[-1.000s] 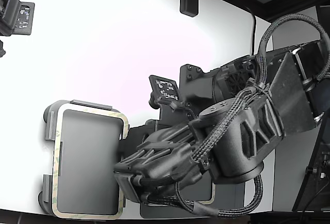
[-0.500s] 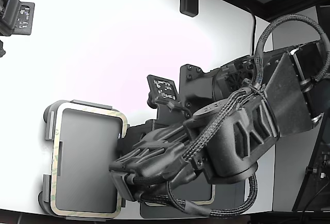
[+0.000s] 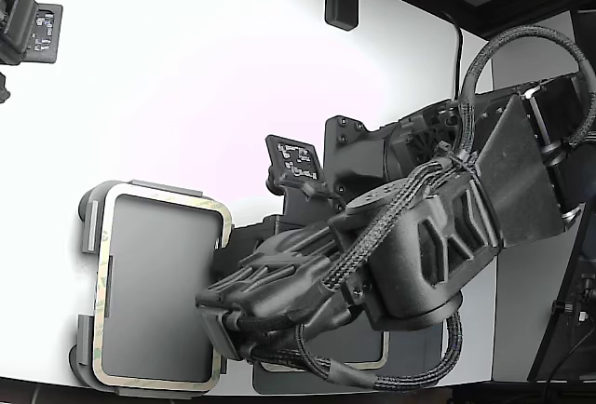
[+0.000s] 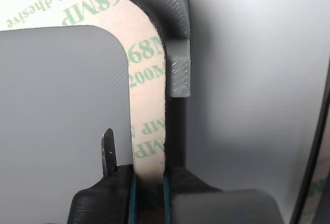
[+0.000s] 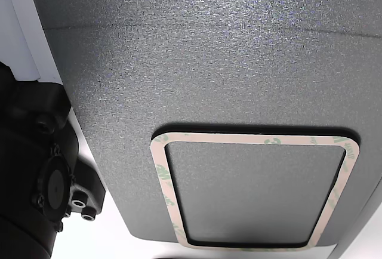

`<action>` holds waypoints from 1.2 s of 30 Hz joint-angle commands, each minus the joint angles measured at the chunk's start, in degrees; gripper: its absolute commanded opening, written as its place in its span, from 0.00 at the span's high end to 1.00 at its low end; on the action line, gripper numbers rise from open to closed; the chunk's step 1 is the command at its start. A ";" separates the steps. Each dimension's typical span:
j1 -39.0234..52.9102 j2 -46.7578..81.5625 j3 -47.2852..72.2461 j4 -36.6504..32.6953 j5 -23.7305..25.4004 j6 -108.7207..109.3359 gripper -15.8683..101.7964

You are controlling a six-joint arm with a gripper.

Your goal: Grab top frame and put it into gray box.

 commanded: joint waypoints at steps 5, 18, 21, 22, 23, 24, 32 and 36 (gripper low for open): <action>-1.05 1.58 -0.88 0.62 0.09 -0.62 0.97; -1.23 0.97 -1.32 0.62 0.09 -0.88 0.97; -1.23 0.62 -1.85 0.62 0.00 -1.05 0.97; -1.23 0.44 -2.02 0.62 0.00 -1.05 0.97; -1.23 0.26 -2.29 0.62 0.00 -1.05 0.97; -1.23 0.18 -2.46 0.62 0.00 -1.05 0.97; -1.23 0.00 -2.11 0.62 0.09 -0.88 0.97; -1.23 0.00 -1.85 0.62 0.09 -0.70 0.97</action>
